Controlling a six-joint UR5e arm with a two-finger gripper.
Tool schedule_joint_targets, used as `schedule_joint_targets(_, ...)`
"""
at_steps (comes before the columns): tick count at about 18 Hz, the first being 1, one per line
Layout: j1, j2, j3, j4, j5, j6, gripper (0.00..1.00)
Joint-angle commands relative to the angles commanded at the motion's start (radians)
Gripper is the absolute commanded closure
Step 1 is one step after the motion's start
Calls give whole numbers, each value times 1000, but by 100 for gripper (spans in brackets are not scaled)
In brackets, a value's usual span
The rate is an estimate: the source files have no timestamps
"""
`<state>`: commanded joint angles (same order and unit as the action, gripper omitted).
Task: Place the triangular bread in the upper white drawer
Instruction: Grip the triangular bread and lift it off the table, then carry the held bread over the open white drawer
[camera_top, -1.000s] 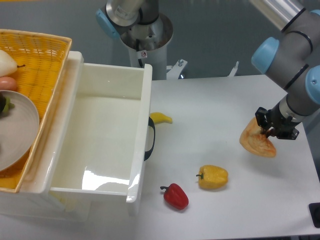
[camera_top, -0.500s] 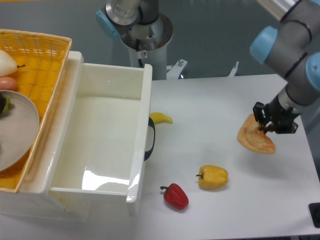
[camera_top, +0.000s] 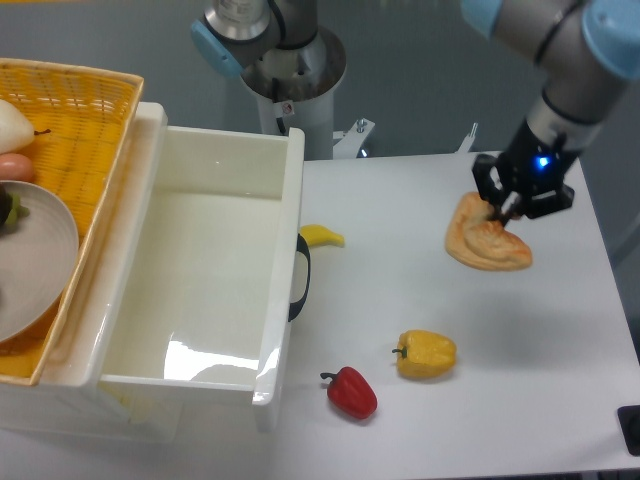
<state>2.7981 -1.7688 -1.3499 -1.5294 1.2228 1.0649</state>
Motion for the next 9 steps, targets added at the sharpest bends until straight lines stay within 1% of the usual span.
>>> schedule_joint_targets(3,-63,46,-12,-3,-16,-89,100)
schedule_joint_targets(5,-101,72,-15,-5,-22,-112,100)
schedule_joint_targets(9,-161,124,-20,-5,-100,-193,100)
